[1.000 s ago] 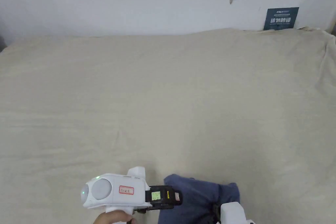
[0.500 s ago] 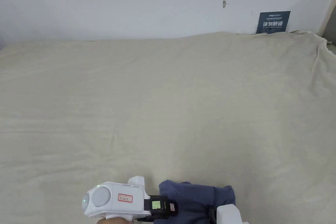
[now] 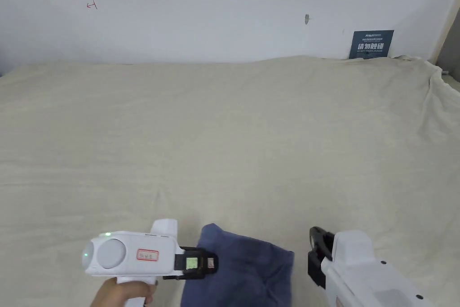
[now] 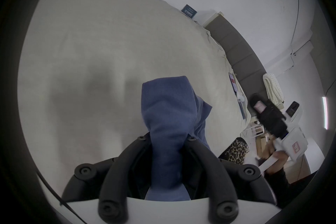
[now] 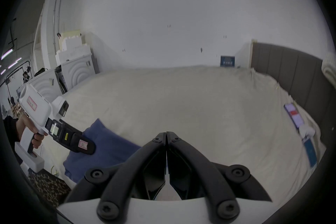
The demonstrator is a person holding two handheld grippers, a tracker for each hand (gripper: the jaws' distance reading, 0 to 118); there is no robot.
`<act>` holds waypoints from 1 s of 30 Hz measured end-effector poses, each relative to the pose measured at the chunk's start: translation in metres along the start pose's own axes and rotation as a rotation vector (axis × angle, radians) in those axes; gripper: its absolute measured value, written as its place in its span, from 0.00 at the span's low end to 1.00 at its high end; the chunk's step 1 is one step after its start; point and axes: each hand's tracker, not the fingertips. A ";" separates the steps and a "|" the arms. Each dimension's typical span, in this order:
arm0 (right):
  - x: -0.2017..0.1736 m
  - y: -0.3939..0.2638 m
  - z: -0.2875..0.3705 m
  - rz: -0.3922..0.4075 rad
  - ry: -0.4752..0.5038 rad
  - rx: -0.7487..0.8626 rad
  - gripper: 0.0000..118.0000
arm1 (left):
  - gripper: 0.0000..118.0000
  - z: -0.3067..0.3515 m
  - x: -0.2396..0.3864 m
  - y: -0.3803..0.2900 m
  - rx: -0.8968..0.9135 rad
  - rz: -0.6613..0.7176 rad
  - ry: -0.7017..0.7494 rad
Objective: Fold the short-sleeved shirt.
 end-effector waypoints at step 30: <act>-0.031 0.087 -0.039 0.057 -0.061 0.110 0.00 | 0.20 0.191 -0.263 0.076 0.082 0.261 0.626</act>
